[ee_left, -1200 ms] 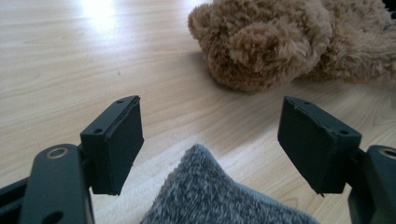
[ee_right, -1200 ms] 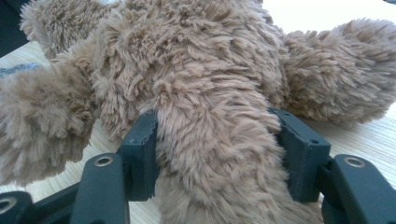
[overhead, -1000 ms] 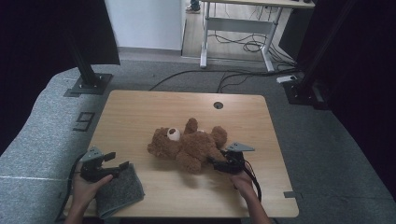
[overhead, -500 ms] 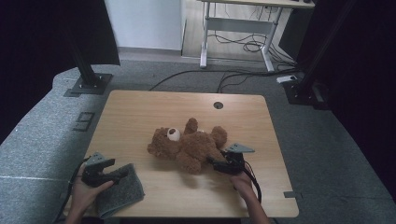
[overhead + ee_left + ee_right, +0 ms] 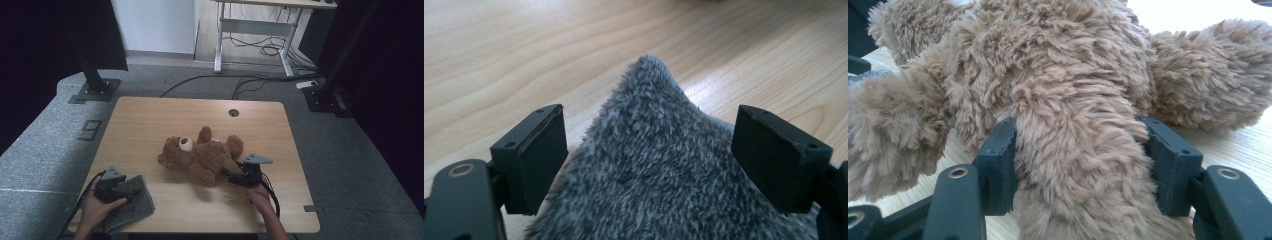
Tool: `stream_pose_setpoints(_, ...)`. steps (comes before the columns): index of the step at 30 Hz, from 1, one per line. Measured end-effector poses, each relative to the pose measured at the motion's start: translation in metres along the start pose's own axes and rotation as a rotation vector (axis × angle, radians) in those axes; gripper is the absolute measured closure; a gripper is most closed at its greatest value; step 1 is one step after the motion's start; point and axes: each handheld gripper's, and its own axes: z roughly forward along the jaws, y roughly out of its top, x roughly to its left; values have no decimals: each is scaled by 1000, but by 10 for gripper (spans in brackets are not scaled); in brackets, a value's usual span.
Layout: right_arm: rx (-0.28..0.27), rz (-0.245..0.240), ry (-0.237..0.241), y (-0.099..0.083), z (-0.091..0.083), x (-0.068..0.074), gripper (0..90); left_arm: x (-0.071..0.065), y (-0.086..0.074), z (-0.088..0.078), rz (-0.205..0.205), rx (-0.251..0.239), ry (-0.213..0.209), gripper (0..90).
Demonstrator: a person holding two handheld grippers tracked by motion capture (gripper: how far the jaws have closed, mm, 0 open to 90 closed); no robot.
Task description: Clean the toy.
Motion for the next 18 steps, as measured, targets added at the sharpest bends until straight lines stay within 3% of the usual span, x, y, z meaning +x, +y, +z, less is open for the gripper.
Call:
stream_pose_setpoints(3,0,0,0,0,0,0,389,-4,-2,7,13,33,6,158)
stream_pose_setpoints(4,1,2,0,0,0,0,389,-6,-4,8,30,26,25,159)
stream_pose_setpoints(8,1,2,2,-1,0,0,388,-8,-6,6,33,12,36,240)
stream_pose_setpoints(10,-1,1,1,-1,0,0,389,-10,-8,4,42,-6,26,320)
stream_pose_setpoints(15,1,0,1,-1,0,0,388,-9,-9,2,41,-13,-20,652)
stream_pose_setpoints(18,-1,0,1,-1,0,0,388,-9,-8,2,33,-8,-42,708)
